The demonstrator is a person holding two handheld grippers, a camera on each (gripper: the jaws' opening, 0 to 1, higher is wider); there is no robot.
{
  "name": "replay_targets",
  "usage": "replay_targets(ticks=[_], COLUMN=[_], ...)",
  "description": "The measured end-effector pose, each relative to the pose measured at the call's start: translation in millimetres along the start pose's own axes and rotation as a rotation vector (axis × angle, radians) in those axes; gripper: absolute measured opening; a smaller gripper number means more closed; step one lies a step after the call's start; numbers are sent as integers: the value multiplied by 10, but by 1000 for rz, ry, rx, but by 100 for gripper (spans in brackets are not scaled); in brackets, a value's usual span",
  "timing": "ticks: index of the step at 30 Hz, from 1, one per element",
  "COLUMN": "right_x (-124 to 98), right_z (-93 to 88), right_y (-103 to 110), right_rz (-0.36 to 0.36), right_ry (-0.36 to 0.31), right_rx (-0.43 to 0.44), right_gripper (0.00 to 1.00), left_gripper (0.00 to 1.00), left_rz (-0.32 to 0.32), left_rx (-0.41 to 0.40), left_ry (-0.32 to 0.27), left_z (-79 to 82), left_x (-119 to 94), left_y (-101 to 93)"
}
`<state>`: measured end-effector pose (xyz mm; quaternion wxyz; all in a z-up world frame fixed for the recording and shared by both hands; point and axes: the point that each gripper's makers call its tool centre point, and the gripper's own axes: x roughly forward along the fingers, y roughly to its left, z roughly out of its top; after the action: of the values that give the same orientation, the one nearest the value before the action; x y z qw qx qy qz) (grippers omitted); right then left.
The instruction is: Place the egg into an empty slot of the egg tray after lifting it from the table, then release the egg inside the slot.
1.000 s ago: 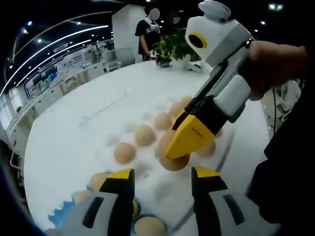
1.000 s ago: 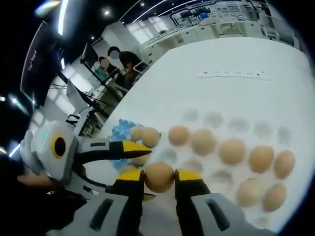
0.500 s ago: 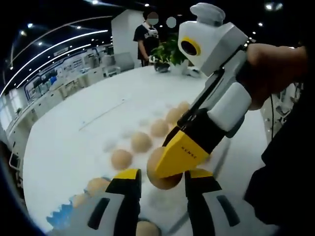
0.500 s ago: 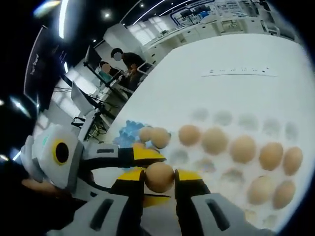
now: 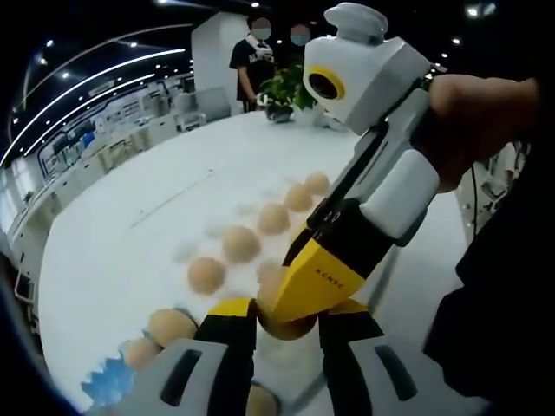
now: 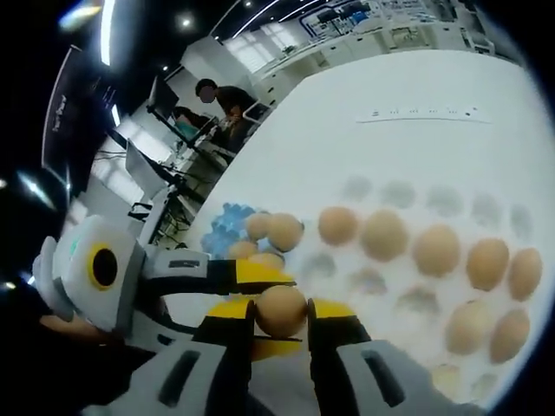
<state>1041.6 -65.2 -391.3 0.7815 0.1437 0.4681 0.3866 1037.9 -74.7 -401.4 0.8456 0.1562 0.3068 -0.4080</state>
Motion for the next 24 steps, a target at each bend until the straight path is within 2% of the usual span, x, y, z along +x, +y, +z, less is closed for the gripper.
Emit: replay_targets(ticks=[10, 24], right_x=[-12, -161], right_z=[-14, 110], right_y=[-3, -253], right_rz=[-2, -55], right_ry=[27, -24], right_rx=[-26, 18], right_gripper=[25, 25], left_gripper=[28, 28], left_rz=[0, -12], left_rx=[-2, -9], left_ry=[19, 39], left_z=[-62, -105], left_x=[-6, -11], left_y=[34, 15])
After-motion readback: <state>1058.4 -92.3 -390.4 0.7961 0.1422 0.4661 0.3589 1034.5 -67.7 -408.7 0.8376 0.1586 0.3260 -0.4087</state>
